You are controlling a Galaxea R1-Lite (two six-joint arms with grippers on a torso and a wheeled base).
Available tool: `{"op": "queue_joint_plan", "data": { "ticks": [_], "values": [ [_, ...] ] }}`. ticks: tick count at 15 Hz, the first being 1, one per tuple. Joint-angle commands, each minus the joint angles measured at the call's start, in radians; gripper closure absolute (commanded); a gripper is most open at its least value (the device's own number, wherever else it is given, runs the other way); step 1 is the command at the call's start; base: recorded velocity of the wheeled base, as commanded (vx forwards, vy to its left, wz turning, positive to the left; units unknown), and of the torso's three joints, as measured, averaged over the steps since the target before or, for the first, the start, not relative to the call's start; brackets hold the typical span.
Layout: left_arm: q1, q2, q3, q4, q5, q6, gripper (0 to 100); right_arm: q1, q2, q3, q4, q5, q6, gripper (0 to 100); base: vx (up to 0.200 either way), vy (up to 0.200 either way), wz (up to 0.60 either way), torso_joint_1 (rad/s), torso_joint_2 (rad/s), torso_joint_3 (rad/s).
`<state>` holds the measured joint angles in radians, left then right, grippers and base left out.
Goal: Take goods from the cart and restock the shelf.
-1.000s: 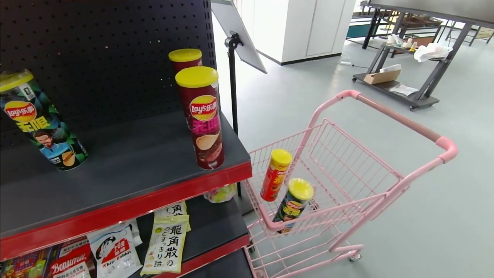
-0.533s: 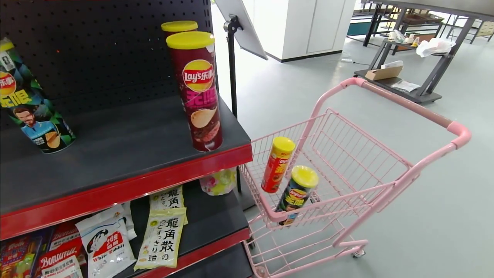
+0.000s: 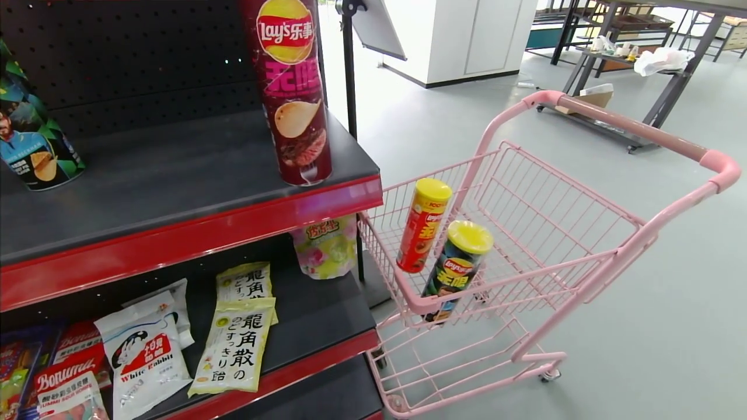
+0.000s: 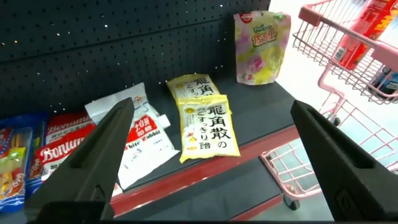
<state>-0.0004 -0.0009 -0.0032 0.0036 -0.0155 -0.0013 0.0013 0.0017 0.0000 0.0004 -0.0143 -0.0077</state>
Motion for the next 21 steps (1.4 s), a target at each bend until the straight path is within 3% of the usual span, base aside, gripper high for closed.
{"op": "queue_joint_plan", "data": {
  "ticks": [1, 3, 4, 5, 6, 7, 9, 12, 16, 18, 21],
  "values": [
    [0.000, 0.001, 0.000, -0.001, 0.000, 0.000, 0, 0.003, 0.017, 0.000, 0.000, 0.000, -0.003, 0, 0.000, 0.000, 0.00, -0.027, 0.12, 0.105],
    [0.000, 0.001, 0.000, -0.001, 0.000, 0.000, 0, 0.006, 0.027, -0.041, -0.007, 0.030, -0.002, 0, 0.000, 0.000, 0.00, -0.006, 0.04, 0.033],
    [0.000, 0.001, 0.000, -0.001, 0.000, 0.001, 0, 0.031, 0.256, -0.282, 0.012, 0.097, 0.051, 0, 0.000, 0.000, 0.00, 0.000, 0.00, 0.000],
    [0.000, 0.001, 0.000, -0.001, 0.000, 0.001, 0, 0.037, 0.377, -0.380, 0.012, 0.112, 0.104, 0, 0.000, 0.000, 0.00, 0.000, 0.00, 0.000],
    [0.000, 0.001, 0.000, -0.001, 0.000, 0.001, 0, 0.088, 0.570, -0.526, 0.012, 0.192, 0.133, 0, 0.000, 0.000, 0.00, 0.000, 0.00, 0.000],
    [0.000, 0.001, 0.000, -0.001, 0.000, 0.001, 0, 0.143, 0.650, -0.528, -0.011, 0.252, 0.057, 0, 0.000, 0.000, 0.00, 0.000, 0.00, 0.000],
    [0.000, 0.001, 0.000, -0.001, 0.000, 0.001, 0, 0.143, 0.836, -0.523, -0.085, 0.252, 0.025, 0, 0.000, 0.000, 0.00, 0.000, 0.00, 0.000],
    [0.000, 0.001, 0.000, -0.001, -0.001, 0.001, 0, 0.180, 1.140, -0.454, -0.358, 0.376, 0.025, 0, 0.000, 0.000, 0.00, 0.000, 0.00, 0.000],
    [0.000, 0.001, 0.000, -0.001, -0.004, 0.000, 0, 0.186, 1.497, -0.414, -0.692, 0.418, 0.021, 0, 0.000, 0.000, 0.00, 0.000, 0.00, 0.000],
    [0.000, 0.001, 0.000, -0.001, -0.004, 0.000, 0, 0.210, 1.580, -0.433, -0.770, 0.445, 0.017, 0, 0.000, 0.000, 0.00, 0.000, 0.00, 0.000],
    [0.000, 0.001, 0.000, -0.001, -0.004, 0.001, 0, 0.238, 1.637, -0.460, -0.777, 0.468, 0.014, 0, 0.000, 0.000, 0.00, 0.000, 0.00, 0.000]
  ]
}}
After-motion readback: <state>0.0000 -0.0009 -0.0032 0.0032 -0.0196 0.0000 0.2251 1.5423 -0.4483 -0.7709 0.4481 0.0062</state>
